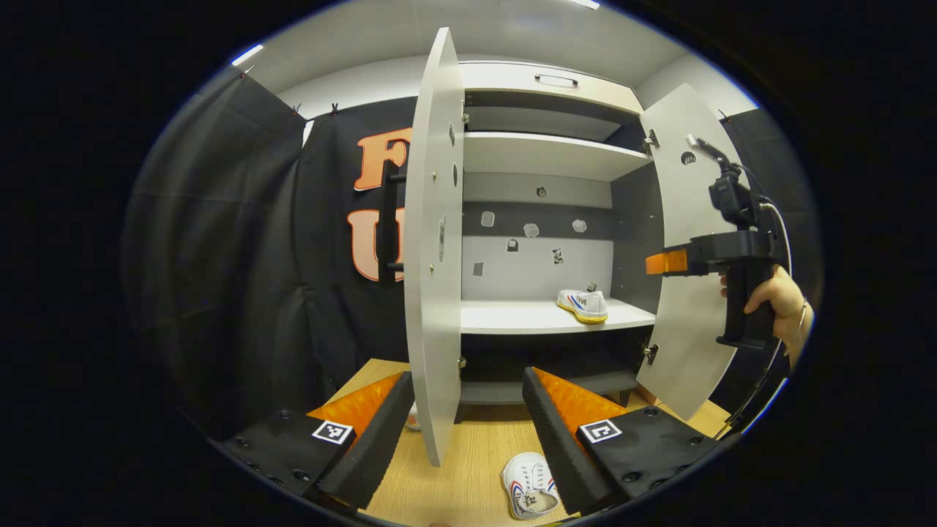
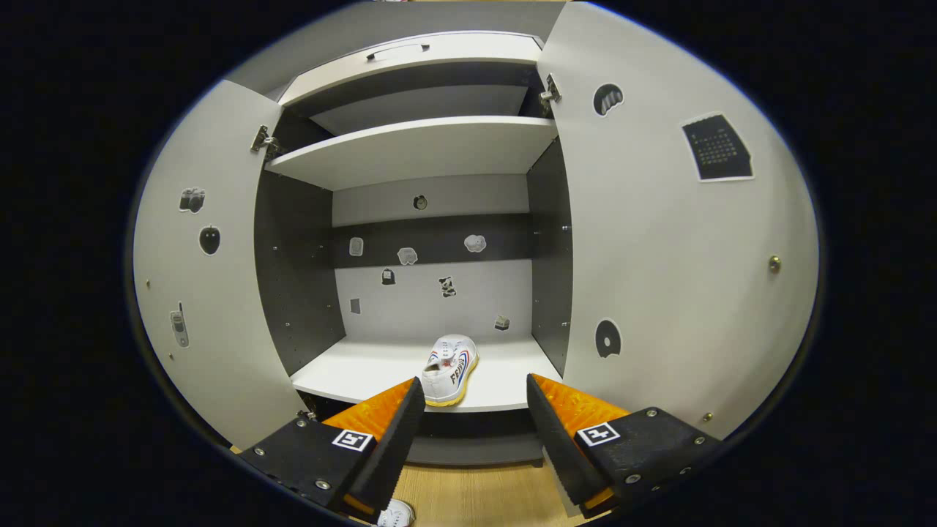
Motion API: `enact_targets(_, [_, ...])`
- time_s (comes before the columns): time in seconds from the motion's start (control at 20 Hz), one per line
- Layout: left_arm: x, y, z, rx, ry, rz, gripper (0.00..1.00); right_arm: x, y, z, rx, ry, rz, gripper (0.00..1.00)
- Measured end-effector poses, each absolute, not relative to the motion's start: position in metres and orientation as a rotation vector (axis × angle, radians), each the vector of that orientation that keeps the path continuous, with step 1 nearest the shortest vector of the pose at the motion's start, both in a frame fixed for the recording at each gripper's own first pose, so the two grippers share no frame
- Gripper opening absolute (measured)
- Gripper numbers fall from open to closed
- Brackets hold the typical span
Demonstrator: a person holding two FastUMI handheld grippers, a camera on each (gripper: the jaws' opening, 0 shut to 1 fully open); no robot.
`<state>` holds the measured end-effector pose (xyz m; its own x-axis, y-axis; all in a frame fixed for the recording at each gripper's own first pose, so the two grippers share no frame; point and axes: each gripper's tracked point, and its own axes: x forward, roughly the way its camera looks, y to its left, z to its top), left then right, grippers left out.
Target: Grab one shoe with the right hand and put it into the shoe cabinet, grab the other shoe with the left hand and put it into the shoe cabinet; then close the right door with the right hand and the left door with the left hand.
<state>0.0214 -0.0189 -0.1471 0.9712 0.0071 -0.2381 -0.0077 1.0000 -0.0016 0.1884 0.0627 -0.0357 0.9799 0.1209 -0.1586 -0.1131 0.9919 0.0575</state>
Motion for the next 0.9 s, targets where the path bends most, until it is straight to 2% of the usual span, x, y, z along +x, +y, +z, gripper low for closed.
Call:
enact_targets(0.05, [0.02,-0.021,-0.158,-0.008,0.259,0.005,0.94,0.177,0.061,-0.036,0.049,0.157,0.121,0.89])
enact_targets(0.1, [0.019,-0.024,-0.171,-0.018,0.279,0.0,0.97,0.167,0.059,-0.036,0.044,0.152,0.119,0.9])
enact_targets(0.2, [0.02,-0.03,-0.202,-0.03,0.333,-0.011,0.94,0.152,0.054,-0.039,0.024,0.146,0.118,0.91])
enact_targets(0.35, [0.02,-0.04,-0.256,-0.026,0.432,-0.038,0.97,0.128,0.047,-0.039,0.032,0.129,0.118,0.93])
enact_targets(0.65, [0.012,-0.064,-0.366,-0.035,0.661,-0.081,0.98,0.104,0.028,-0.048,0.026,0.117,0.093,0.93])
enact_targets(0.9, [0.003,-0.073,-0.43,-0.014,0.795,-0.109,0.99,0.092,0.018,-0.06,0.033,0.137,0.079,0.93])
